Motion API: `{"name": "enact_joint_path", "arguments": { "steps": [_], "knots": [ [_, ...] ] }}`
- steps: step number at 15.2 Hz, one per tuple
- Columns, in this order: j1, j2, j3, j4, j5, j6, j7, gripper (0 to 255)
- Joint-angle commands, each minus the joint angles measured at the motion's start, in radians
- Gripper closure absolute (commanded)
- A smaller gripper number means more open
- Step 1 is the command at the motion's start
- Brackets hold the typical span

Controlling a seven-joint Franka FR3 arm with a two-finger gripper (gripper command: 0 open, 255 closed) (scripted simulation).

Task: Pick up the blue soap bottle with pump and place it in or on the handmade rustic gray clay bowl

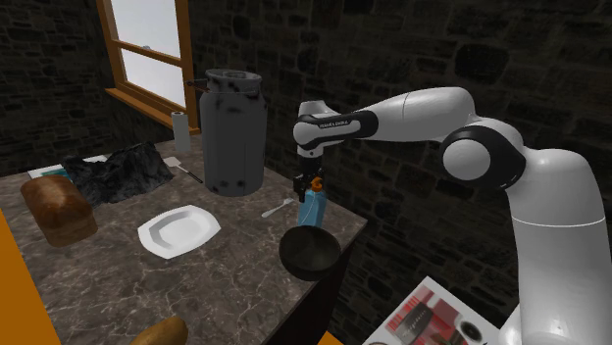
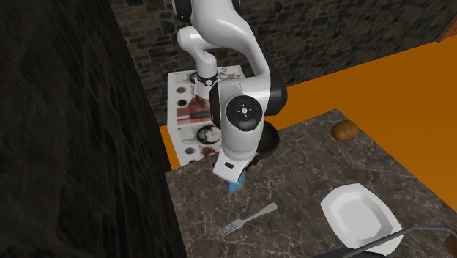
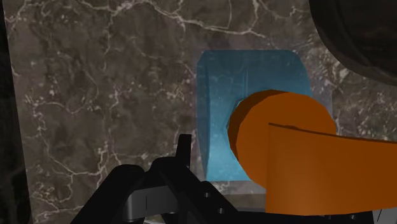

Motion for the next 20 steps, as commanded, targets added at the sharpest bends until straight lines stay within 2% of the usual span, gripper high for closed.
{"name": "enact_joint_path", "arguments": {
  "steps": [1,5,20],
  "knots": [
    [0.000,0.000,0.000,0.000,0.000,0.000,0.000,255],
    [0.000,0.000,0.000,0.000,0.000,0.000,0.000,255],
    [0.000,-0.042,0.001,0.136,0.001,-0.179,0.002,255]
  ]
}}
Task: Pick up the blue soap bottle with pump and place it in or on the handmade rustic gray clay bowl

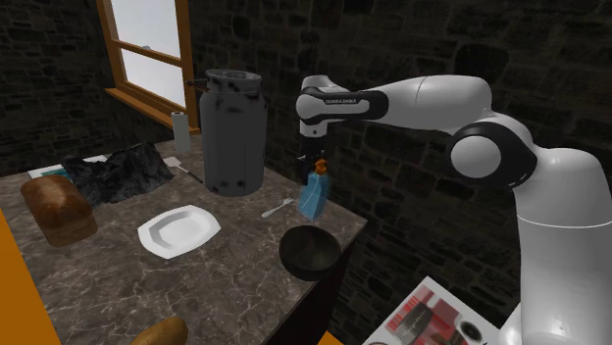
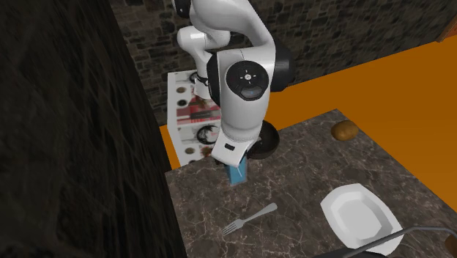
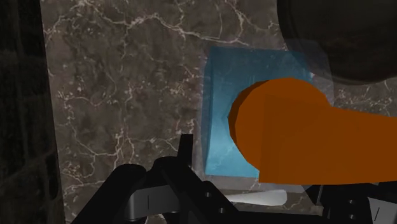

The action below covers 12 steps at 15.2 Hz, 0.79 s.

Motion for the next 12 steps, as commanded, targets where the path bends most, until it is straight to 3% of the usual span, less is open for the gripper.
{"name": "enact_joint_path", "arguments": {
  "steps": [1,12],
  "knots": [
    [0.000,-0.001,0.000,0.025,0.000,-0.026,0.000,255],
    [0.000,0.009,0.000,0.189,0.000,-0.180,0.001,255]
  ]
}}
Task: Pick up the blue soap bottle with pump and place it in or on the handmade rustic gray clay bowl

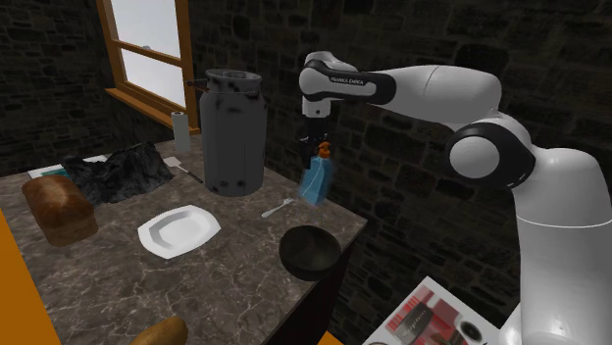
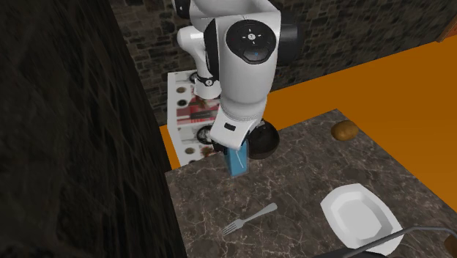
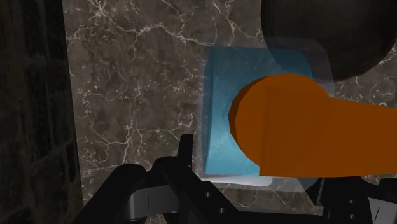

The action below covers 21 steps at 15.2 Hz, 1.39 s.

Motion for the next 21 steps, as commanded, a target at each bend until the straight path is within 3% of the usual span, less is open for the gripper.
{"name": "enact_joint_path", "arguments": {
  "steps": [1,6,12,21],
  "knots": [
    [-0.001,0.006,0.000,0.036,0.000,-0.030,-0.001,255],
    [0.000,0.027,0.000,0.130,0.000,-0.103,0.000,255],
    [0.057,-0.213,0.028,-0.212,0.010,0.000,0.086,255],
    [0.134,-0.443,0.086,-0.504,0.040,0.068,0.218,255]
  ]
}}
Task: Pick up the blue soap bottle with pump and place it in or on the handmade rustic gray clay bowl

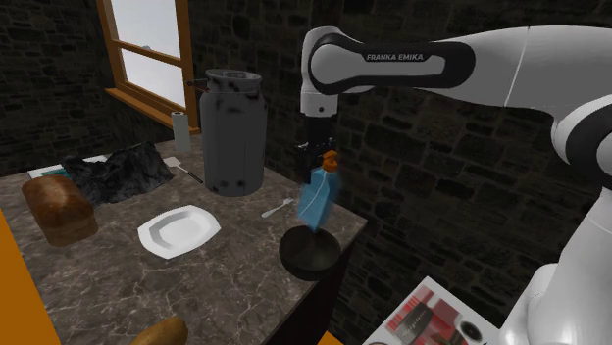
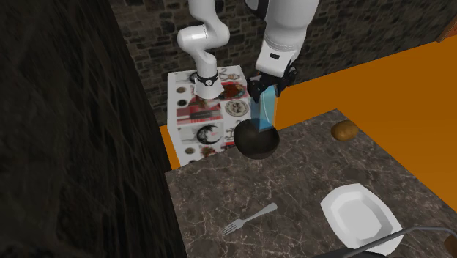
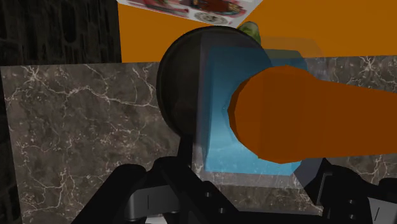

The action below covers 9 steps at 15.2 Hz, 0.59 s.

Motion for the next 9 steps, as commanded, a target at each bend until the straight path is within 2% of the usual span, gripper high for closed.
{"name": "enact_joint_path", "arguments": {
  "steps": [1,9],
  "knots": [
    [0.004,-0.014,0.003,-0.030,0.002,0.017,0.008,255],
    [0.004,-0.010,0.004,-0.134,0.002,0.124,0.004,255]
  ]
}}
